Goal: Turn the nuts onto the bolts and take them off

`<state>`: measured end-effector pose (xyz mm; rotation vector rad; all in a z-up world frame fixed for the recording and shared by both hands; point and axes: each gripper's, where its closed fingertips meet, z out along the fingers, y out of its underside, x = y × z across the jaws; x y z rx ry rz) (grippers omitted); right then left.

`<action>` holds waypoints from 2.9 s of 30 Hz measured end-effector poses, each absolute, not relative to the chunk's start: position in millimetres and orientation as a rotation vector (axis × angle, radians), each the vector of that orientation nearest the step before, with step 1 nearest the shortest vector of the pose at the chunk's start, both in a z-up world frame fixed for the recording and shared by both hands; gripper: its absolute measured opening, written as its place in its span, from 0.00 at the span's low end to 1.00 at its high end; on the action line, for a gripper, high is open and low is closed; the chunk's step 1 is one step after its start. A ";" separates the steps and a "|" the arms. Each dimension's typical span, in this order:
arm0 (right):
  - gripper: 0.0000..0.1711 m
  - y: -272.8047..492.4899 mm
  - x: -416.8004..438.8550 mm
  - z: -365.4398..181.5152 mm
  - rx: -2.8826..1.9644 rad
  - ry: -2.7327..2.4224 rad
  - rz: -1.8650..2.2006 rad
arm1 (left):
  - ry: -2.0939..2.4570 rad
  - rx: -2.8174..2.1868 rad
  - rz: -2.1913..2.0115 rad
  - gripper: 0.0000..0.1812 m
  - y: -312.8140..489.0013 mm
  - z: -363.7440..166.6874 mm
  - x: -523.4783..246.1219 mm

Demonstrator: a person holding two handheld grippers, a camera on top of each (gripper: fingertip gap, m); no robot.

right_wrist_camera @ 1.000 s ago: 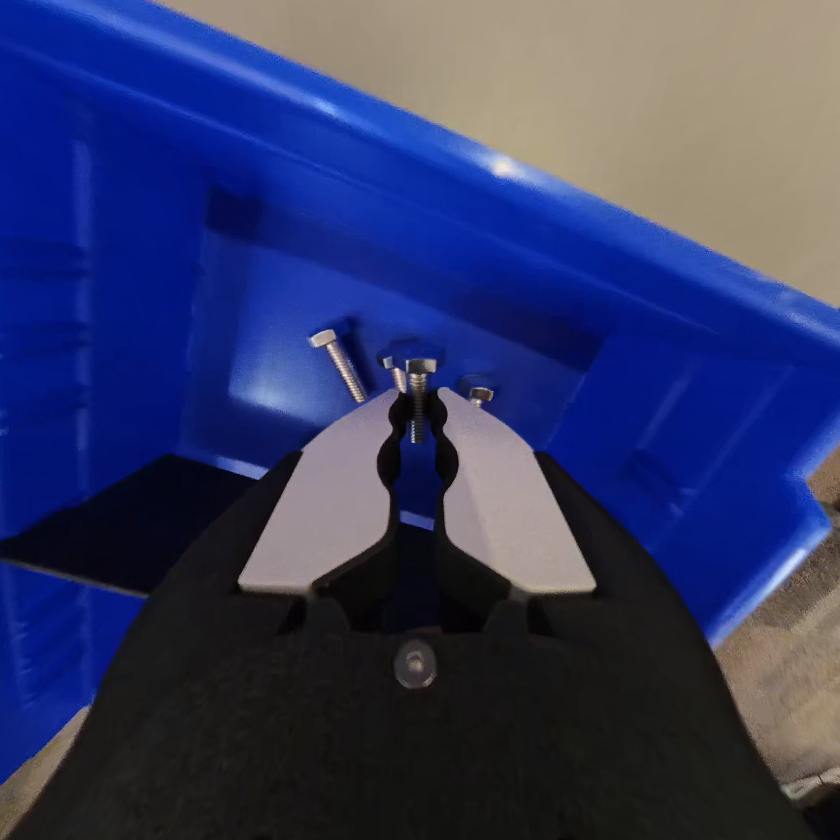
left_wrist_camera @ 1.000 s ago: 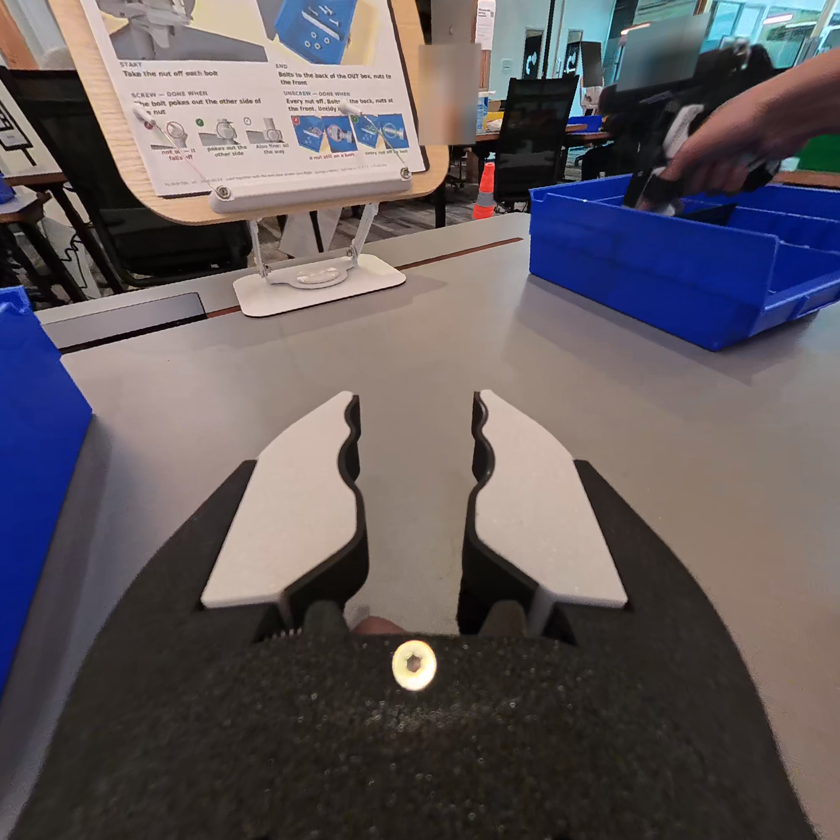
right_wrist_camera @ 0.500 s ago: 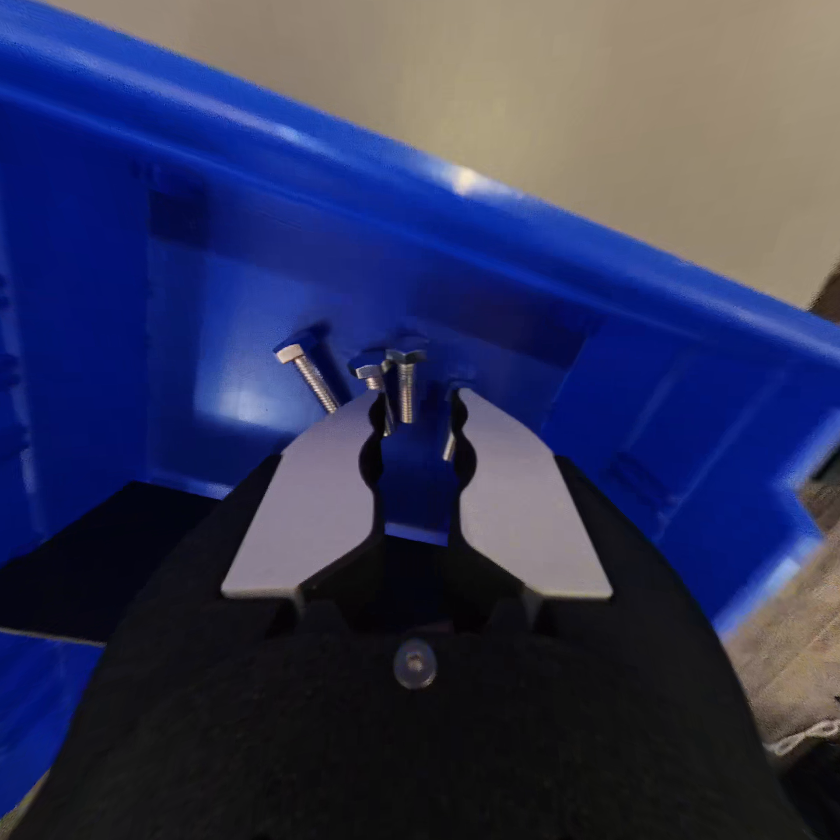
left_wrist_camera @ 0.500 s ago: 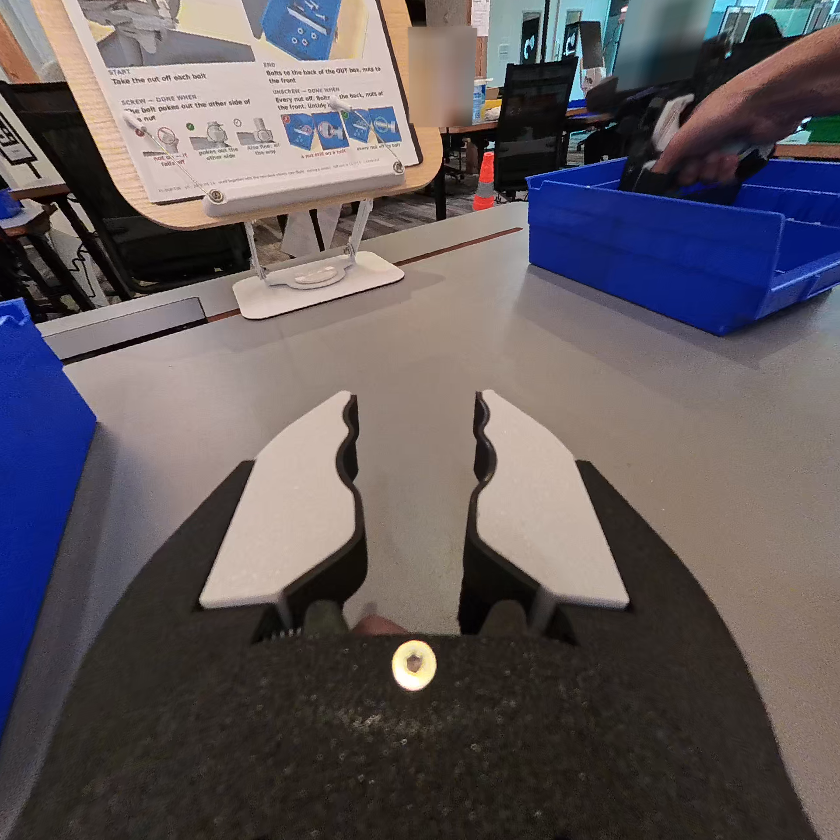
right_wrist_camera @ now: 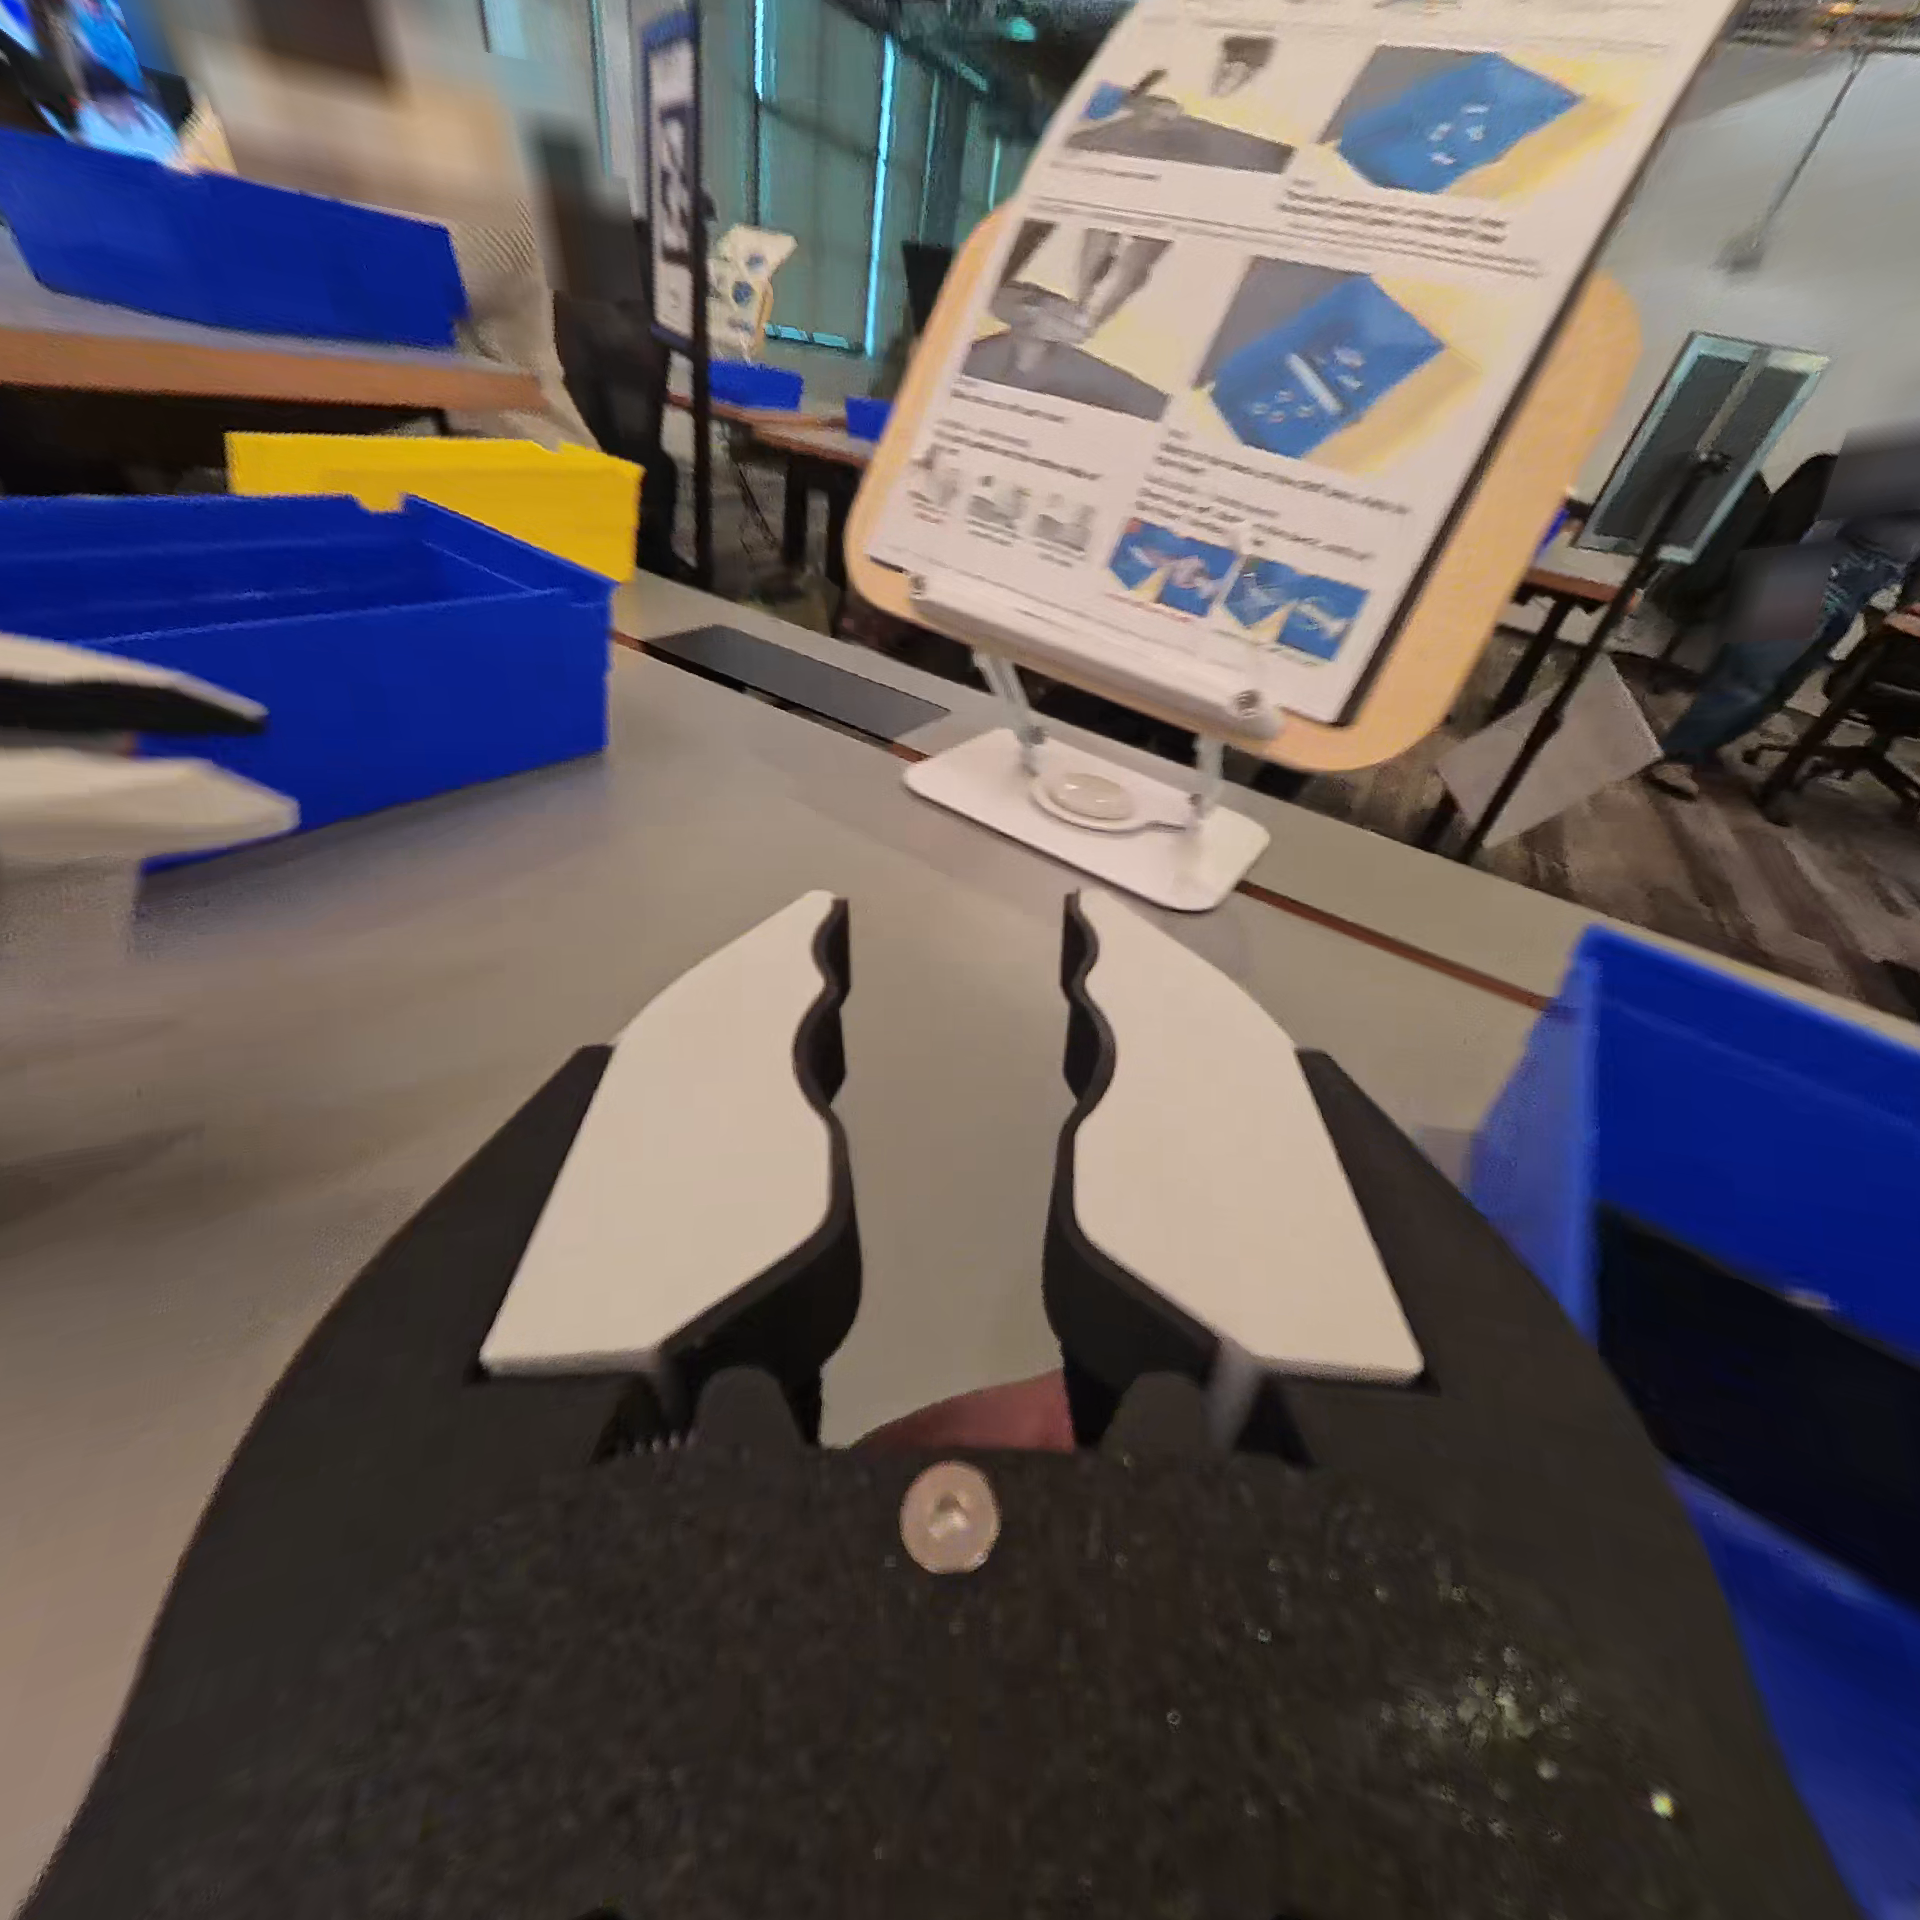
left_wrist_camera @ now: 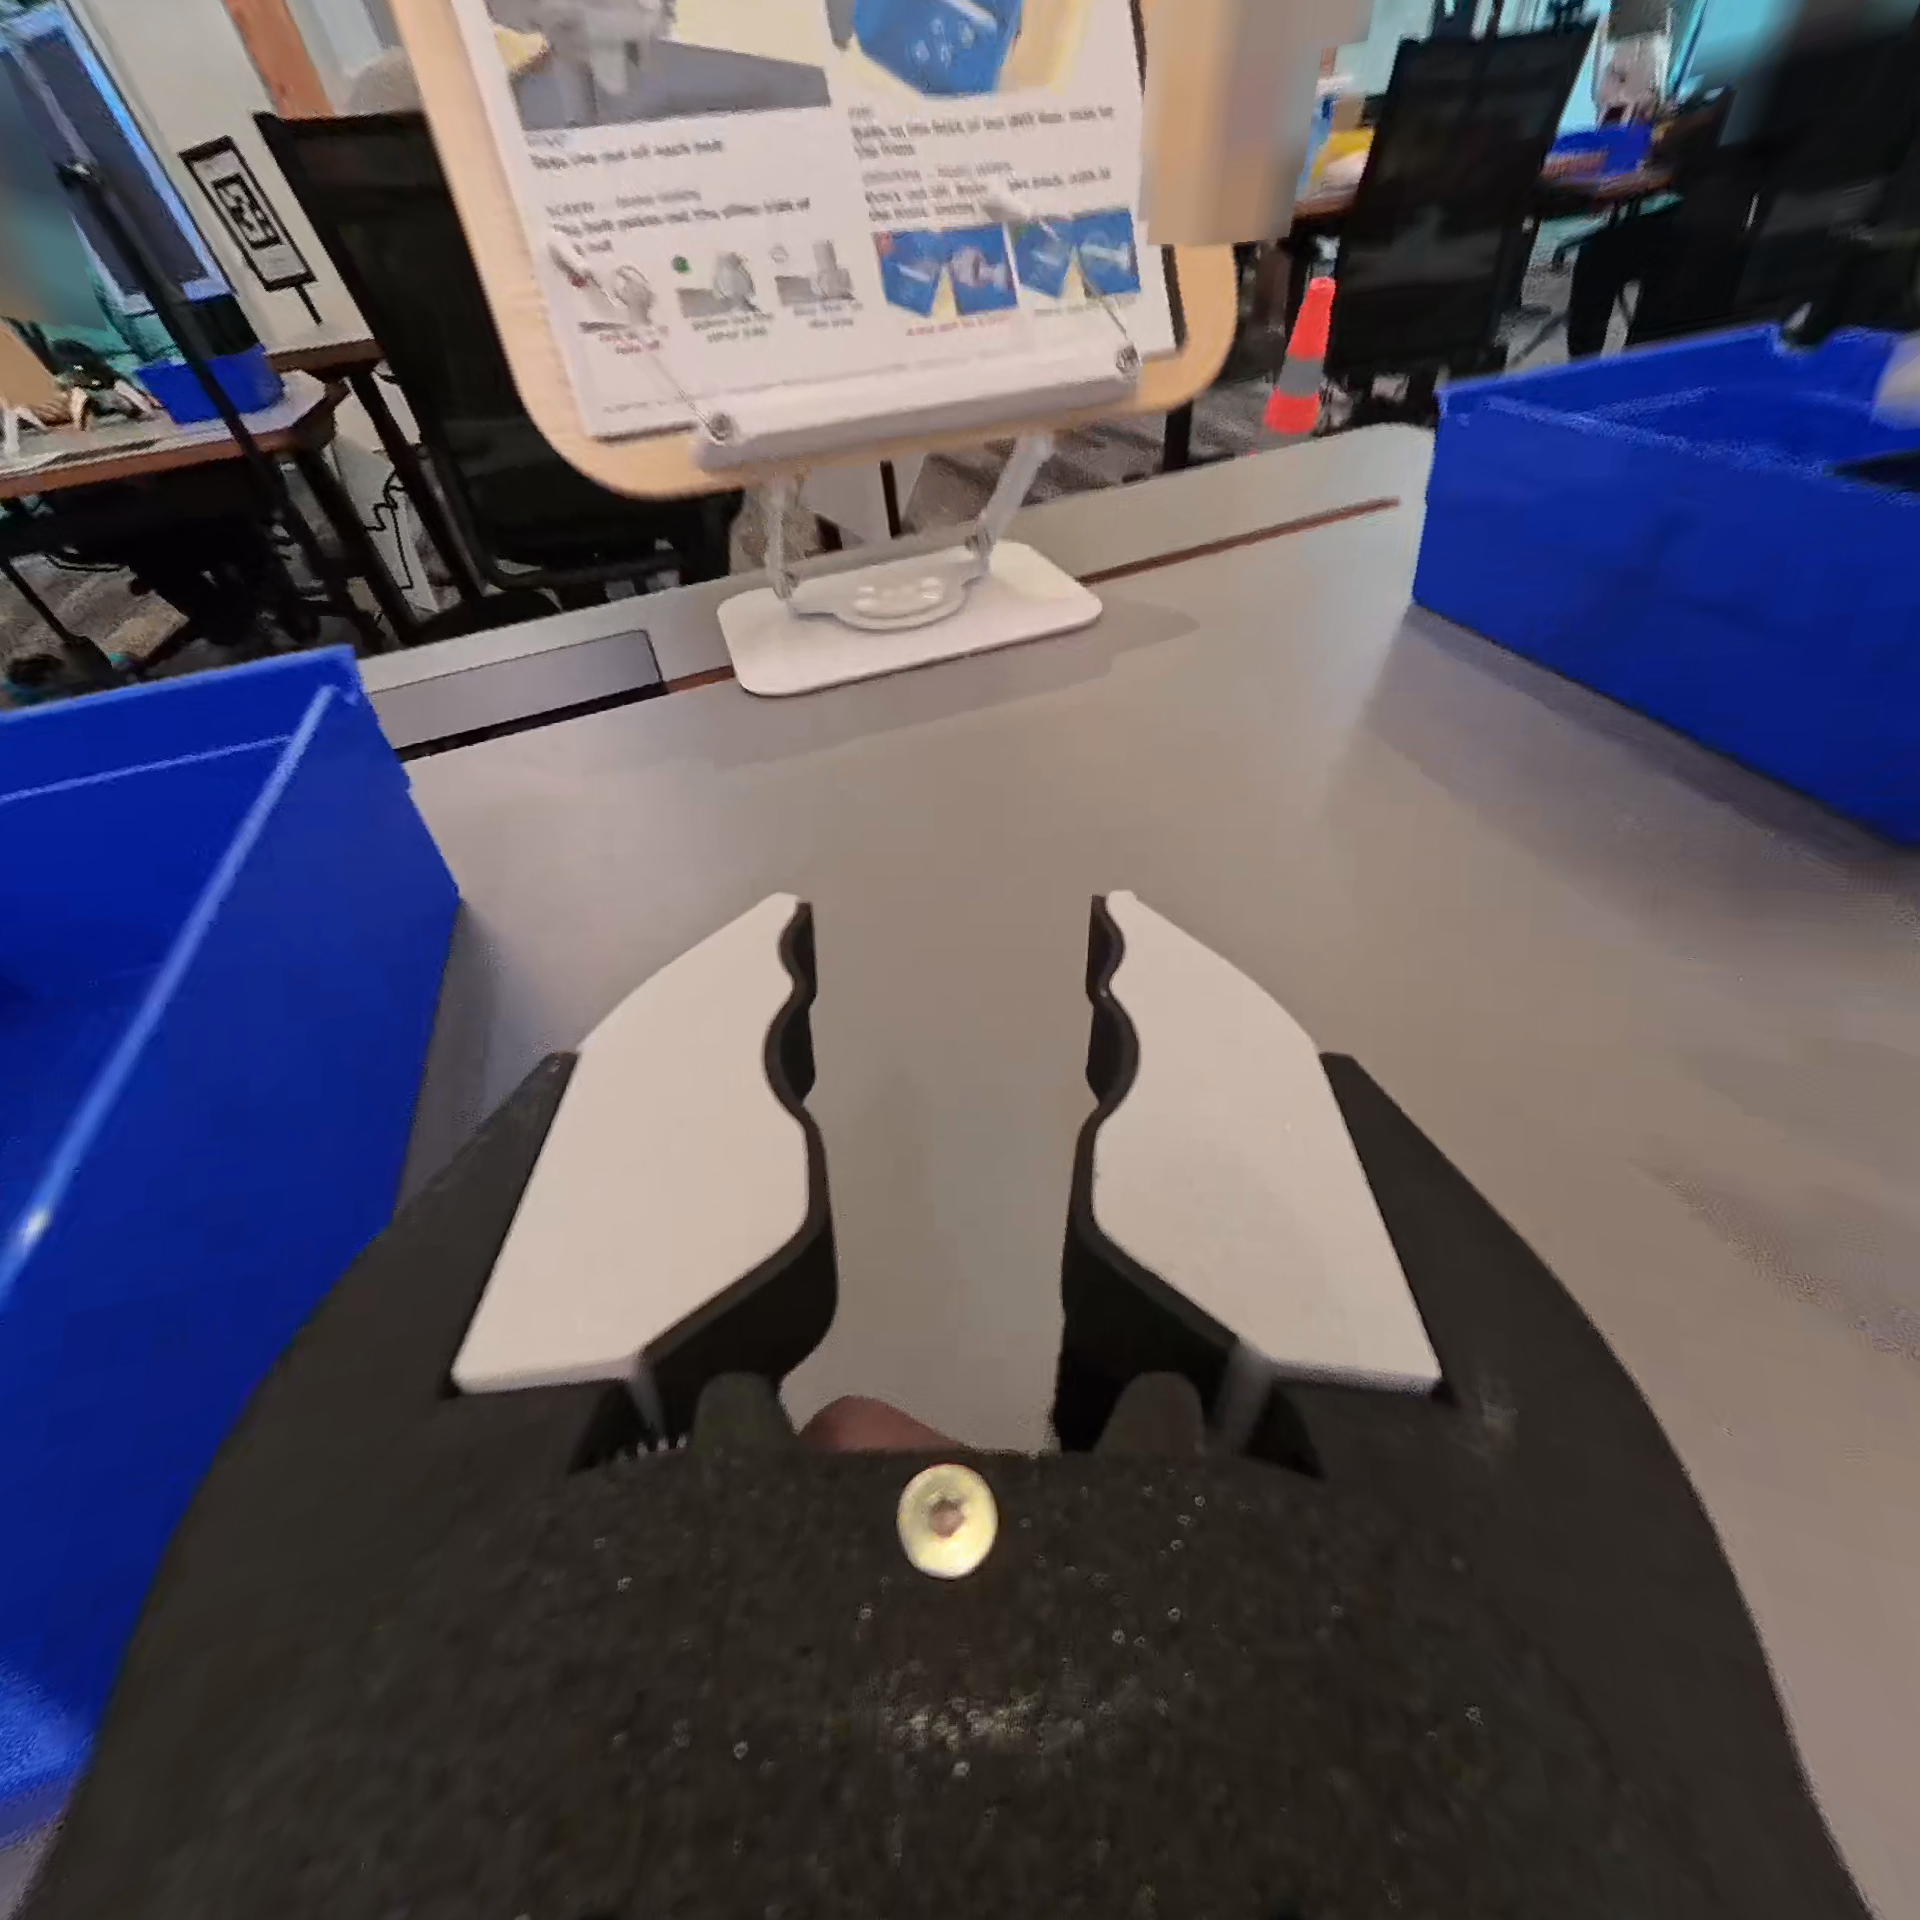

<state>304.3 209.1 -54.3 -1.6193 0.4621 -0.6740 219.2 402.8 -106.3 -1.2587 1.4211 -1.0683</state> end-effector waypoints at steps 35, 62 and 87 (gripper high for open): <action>0.23 242.7 250.4 -112.0 -1.544 0.492 -0.465 | 1.393 -1.276 -1.239 0.29 409.5 -122.8 219.9; 0.20 243.7 250.5 -113.7 -1.550 0.496 -0.438 | 1.066 -1.880 -0.681 0.26 729.2 -148.8 101.3; 0.24 475.8 212.4 -145.3 -1.771 0.624 -0.279 | 1.120 -1.713 -0.608 0.02 620.3 -140.4 109.7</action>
